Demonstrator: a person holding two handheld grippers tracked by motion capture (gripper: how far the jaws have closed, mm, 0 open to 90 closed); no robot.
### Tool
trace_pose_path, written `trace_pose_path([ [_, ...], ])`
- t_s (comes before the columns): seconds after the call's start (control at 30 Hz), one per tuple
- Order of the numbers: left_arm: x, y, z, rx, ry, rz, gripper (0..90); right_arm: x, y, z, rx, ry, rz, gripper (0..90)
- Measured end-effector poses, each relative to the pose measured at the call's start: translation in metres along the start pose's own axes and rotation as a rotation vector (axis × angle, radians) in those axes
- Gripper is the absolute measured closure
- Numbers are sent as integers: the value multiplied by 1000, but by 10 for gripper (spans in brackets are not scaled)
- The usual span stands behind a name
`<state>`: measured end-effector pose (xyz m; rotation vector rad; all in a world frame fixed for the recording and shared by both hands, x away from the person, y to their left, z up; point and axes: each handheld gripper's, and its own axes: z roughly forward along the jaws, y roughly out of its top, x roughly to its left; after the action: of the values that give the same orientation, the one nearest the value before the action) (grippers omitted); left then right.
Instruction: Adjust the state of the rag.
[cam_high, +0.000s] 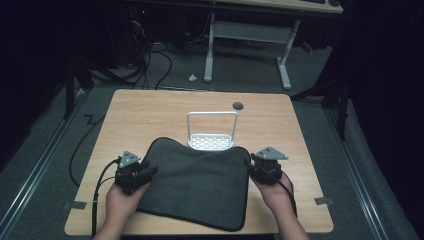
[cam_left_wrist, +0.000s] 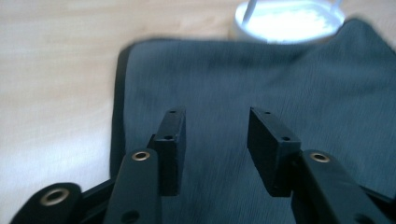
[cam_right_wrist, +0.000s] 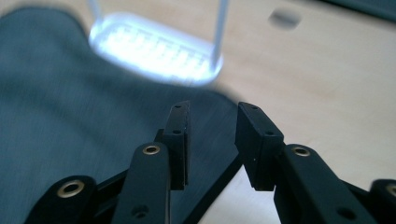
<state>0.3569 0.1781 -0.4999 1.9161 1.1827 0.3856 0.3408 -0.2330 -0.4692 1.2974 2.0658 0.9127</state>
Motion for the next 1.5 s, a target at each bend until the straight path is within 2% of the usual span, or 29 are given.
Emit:
trace_pose_path([
  [0.03, 2, -12, 2, 41, 11, 7, 591, 4, -9, 4, 24, 6, -4, 656],
  [0.07, 2, -17, 3, 58, 17, 9, 599, 7, -17, 8, 44, 19, -4, 653],
  [0.13, 2, -26, 4, 74, 7, 6, 602, 14, -32, 16, 85, 47, 3, 650],
  [0.2, 1, -29, 6, 90, 7, 16, 607, 20, -43, 20, 126, 56, -19, 650],
  [0.23, -1, -33, 5, 90, 2, 27, 604, 21, -45, 20, 137, 54, -21, 653],
  [0.37, -8, -37, 1, 98, -21, 28, 614, 18, -53, 14, 146, 50, -20, 657],
  [0.47, -22, -45, -6, 102, -61, 44, 620, 13, -59, 7, 142, 46, -15, 657],
  [0.5, -26, -47, -7, 105, -74, 44, 626, 6, -65, 1, 141, 34, -7, 657],
  [0.53, -32, -48, -9, 117, -95, 47, 632, 3, -68, -3, 143, 22, -2, 656],
  [0.57, -39, -49, -12, 148, -152, 32, 634, -1, -71, -6, 142, 8, 3, 654],
  [0.6, -39, -49, -12, 148, -152, 32, 635, -1, -71, -6, 142, 8, 3, 654],
  [0.63, -43, -50, -13, 157, -182, 25, 635, -10, -77, -12, 139, -15, 18, 645],
  [0.67, -46, -50, -13, 155, -195, 32, 635, -10, -77, -12, 139, -15, 18, 645],
  [0.73, -49, -45, -13, 113, -166, 90, 623, -20, -80, -18, 140, -42, 39, 610],
  [0.77, -48, -42, -12, 96, -151, 105, 623, -20, -80, -18, 140, -42, 39, 610],
  [0.83, -39, -35, -3, 64, -124, 99, 613, -20, -80, -20, 122, -30, 54, 604],
  [0.87, -34, -31, 2, 57, -122, 92, 606, -15, -78, -19, 117, -11, 43, 597],
  [0.97, -24, -25, 15, 50, -87, 92, 602, -9, -77, -16, 121, 4, 26, 599],
  [1.0, -21, -24, 21, 70, -82, 93, 608, -5, -77, -14, 128, 13, 14, 609],
  [1.07, -22, -25, 23, 82, -78, 104, 619, -4, -78, -13, 131, 15, 11, 619],
  [1.13, -29, -29, 21, 77, -63, 149, 638, -8, -79, -14, 134, 22, 34, 678],
  [1.23, -33, -30, 20, 77, -85, 151, 686, -14, -80, -13, 129, 22, 39, 732],
  [1.3, -37, -32, 21, 73, -100, 148, 724, -20, -80, -13, 132, 1, 45, 769],
  [1.33, -40, -32, 22, 73, -121, 147, 747, -23, -80, -12, 131, -5, 45, 783],
  [1.37, -43, -32, 24, 74, -135, 148, 788, -33, -80, -12, 136, -40, 47, 800],
  [1.43, -50, -32, 26, 79, -152, 163, 802, -37, -81, -12, 136, -49, 51, 809],
  [1.47, -54, -32, 27, 76, -156, 175, 825, -47, -83, -13, 135, -68, 69, 812],
  [1.5, -58, -32, 27, 78, -156, 188, 832, -50, -84, -14, 133, -74, 81, 813],
])
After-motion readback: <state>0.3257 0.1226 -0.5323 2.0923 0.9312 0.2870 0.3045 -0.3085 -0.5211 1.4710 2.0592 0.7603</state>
